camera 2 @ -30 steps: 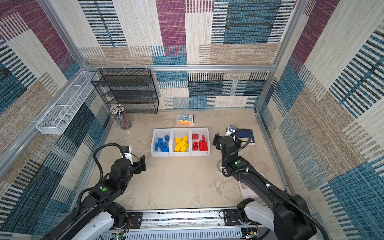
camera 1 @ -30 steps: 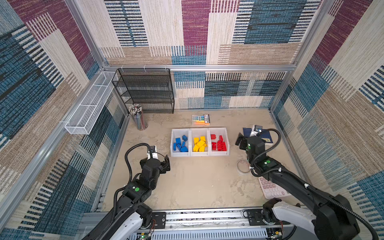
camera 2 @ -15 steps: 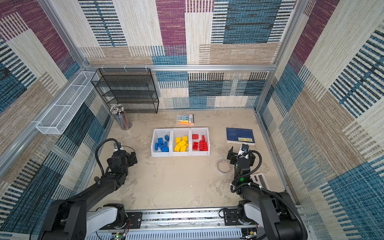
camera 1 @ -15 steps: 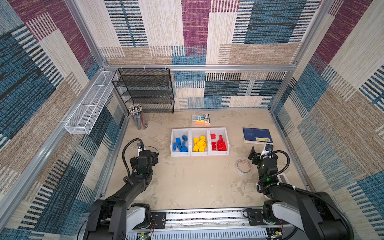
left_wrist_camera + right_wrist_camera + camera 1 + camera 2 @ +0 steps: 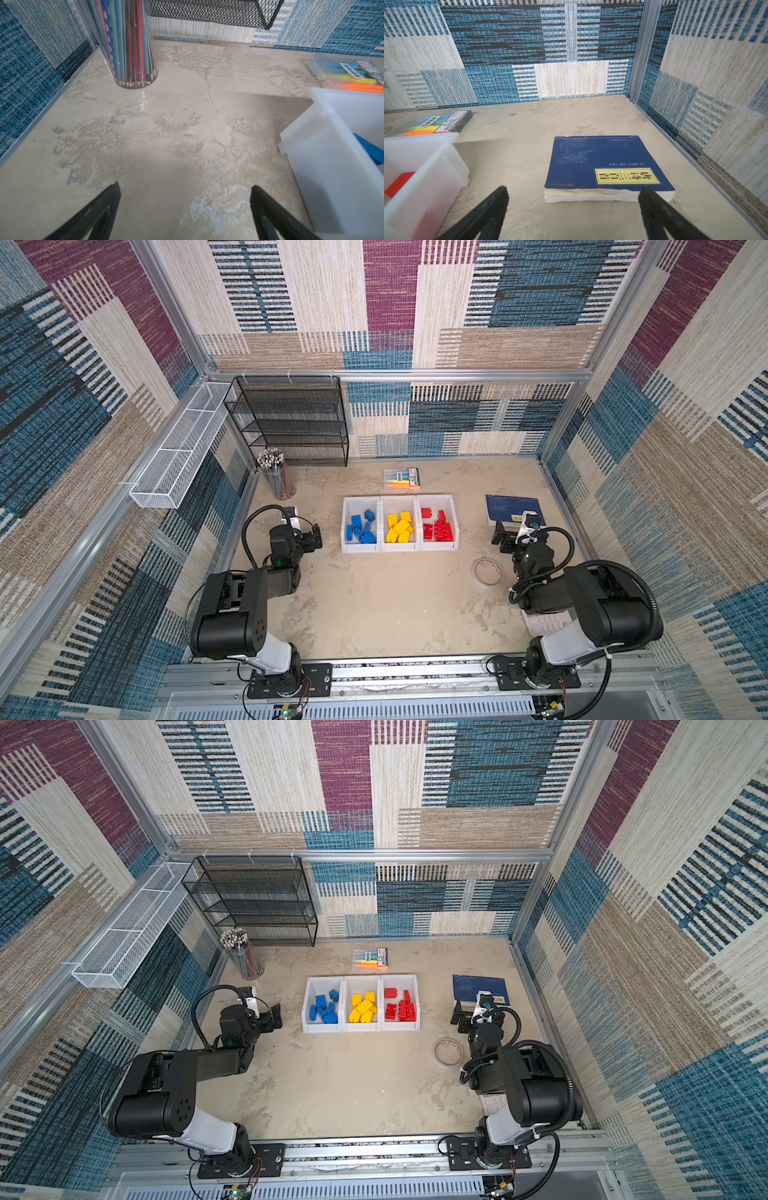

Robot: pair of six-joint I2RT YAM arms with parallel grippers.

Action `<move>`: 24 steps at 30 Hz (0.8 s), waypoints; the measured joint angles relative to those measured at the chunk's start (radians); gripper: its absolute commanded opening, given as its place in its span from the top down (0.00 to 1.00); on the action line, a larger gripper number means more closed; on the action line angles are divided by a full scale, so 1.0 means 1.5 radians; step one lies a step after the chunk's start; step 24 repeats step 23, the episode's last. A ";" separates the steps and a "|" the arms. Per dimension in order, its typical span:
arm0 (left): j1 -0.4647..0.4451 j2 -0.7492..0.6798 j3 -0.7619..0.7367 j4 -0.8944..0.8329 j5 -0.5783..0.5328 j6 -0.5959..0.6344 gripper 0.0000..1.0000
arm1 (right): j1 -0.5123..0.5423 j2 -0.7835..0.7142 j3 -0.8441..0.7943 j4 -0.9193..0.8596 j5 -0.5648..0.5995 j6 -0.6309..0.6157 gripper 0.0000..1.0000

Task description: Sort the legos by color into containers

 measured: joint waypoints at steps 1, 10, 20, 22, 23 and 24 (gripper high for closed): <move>0.000 0.000 0.000 -0.002 0.003 0.004 0.00 | -0.001 0.000 0.000 0.003 -0.006 0.000 0.00; -0.003 0.000 -0.004 0.002 0.020 0.008 0.00 | -0.001 -0.002 -0.001 0.016 -0.012 0.000 0.01; -0.003 0.000 -0.005 0.003 0.029 0.008 0.00 | -0.007 0.004 0.012 0.008 -0.025 0.001 0.00; -0.003 -0.001 -0.005 0.003 0.029 0.008 0.00 | -0.009 0.003 0.010 0.009 -0.028 0.001 0.00; -0.003 -0.001 -0.005 0.003 0.029 0.008 0.00 | -0.009 0.001 0.007 0.009 -0.030 0.001 0.00; -0.003 -0.001 -0.005 0.003 0.029 0.008 0.00 | -0.009 0.001 0.007 0.009 -0.030 0.001 0.00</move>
